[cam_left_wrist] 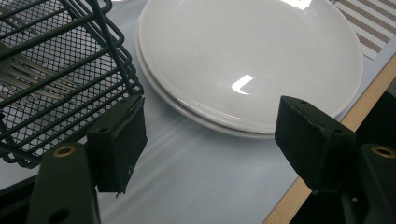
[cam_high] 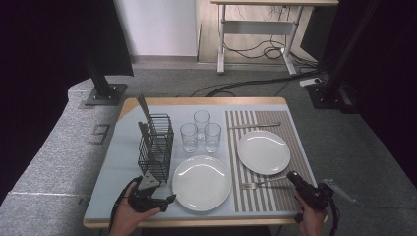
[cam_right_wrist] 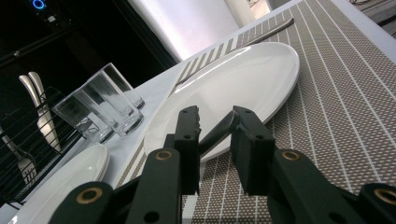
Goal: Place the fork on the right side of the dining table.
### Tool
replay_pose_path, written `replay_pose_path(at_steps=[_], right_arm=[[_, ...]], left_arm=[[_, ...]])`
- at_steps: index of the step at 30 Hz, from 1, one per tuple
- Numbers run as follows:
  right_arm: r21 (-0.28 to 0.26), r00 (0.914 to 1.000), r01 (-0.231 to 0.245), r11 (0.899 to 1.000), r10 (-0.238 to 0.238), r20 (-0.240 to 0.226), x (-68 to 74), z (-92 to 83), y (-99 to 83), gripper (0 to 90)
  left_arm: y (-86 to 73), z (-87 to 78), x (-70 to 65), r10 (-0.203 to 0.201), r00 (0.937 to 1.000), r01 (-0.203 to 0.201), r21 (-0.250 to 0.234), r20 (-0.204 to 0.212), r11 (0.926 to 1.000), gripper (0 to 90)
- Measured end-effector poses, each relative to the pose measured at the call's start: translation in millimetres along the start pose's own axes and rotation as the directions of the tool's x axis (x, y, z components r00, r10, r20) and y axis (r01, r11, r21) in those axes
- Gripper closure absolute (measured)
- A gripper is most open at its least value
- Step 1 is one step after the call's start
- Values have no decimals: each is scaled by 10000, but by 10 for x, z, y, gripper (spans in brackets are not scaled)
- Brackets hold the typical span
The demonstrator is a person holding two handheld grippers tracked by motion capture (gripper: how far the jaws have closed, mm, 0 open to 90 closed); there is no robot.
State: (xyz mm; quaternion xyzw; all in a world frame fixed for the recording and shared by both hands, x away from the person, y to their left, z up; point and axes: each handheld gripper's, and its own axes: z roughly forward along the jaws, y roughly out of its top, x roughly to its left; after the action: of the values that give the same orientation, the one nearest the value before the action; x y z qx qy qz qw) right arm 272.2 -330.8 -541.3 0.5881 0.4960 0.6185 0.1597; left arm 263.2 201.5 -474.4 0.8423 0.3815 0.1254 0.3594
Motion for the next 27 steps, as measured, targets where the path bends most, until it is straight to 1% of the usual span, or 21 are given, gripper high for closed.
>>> replay_pose_path(at_steps=[3,5,11,27], right_arm=[[-24,10000,-47,10000,46,-48,-3,-16,-8,721],[-1,10000,-5,10000,5,-31,-6,-25,-13,713],[13,9999,-99,10000,99,23,-11,-26,-20,702],[197,9996,-123,9997,117,268,-47,-40,-46,686]], left_arm=[[0,0,-1,-1,10000,1,-2,0,10000,253],[1,-2,-2,6,10000,-6,-2,8,10000,253],[1,2,-3,2,10000,-2,5,6,10000,253],[-6,13,6,-14,10000,14,44,4,10000,254]])
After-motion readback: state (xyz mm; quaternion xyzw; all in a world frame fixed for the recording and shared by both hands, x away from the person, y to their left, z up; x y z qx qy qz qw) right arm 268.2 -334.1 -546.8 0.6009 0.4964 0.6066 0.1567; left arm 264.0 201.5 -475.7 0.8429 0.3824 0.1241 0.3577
